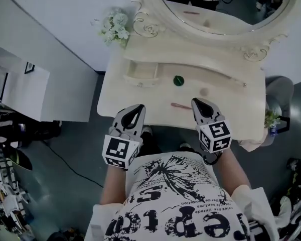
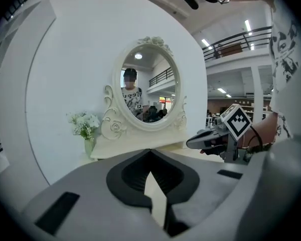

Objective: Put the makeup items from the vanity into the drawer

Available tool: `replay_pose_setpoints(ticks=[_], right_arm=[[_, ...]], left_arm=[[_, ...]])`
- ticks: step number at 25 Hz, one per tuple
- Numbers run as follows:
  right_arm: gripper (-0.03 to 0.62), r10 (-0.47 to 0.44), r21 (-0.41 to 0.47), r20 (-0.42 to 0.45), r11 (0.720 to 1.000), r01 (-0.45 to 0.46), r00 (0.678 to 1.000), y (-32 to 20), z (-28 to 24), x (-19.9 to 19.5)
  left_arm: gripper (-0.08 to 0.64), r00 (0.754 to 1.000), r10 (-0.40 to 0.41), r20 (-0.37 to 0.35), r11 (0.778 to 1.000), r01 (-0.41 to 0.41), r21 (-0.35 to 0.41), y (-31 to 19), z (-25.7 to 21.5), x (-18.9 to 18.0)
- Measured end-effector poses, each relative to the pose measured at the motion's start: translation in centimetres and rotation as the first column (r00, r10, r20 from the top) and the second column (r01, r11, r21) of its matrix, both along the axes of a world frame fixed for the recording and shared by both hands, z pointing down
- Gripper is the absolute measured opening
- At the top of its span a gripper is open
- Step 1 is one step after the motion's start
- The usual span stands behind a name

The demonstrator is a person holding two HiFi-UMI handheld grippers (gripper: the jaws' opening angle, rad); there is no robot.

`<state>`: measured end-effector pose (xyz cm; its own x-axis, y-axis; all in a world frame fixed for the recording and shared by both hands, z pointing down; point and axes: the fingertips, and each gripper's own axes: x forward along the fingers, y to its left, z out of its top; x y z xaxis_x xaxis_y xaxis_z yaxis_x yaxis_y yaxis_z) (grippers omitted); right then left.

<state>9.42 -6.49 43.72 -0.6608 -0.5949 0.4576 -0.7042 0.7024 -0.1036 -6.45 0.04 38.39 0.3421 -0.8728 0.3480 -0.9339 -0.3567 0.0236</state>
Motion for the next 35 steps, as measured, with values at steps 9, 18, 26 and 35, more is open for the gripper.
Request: replay_pose_setpoints(ticks=[9,18,26,35], right_arm=[[0.018,0.11,-0.156,-0.2,0.977,-0.143,0.974,-0.1,5.8,-2.2],[0.02,-0.116,-0.284,-0.453,0.959,-0.019,0.884,0.3,12.5,-1.4],[0.126,-0.401,-0.45,-0.558,0.882,0.141,0.727,0.3,16.7,-1.1],[0.124,-0.578,-0.573,-0.555,0.787,0.228,0.599,0.7,18.6,-1.3]], left_arm=[[0.005,0.982,0.186,-0.04,0.979,-0.189,-0.075,-4.9,3.1,-5.8],[0.005,0.97,0.201,-0.136,0.968,-0.218,-0.126,-6.7,6.8,-4.3],[0.005,0.978,0.151,-0.142,0.958,-0.18,-0.223,-5.9,10.6,-3.7],[0.005,0.982,0.107,-0.154,0.957,-0.144,-0.251,-5.4,11.4,-3.5]])
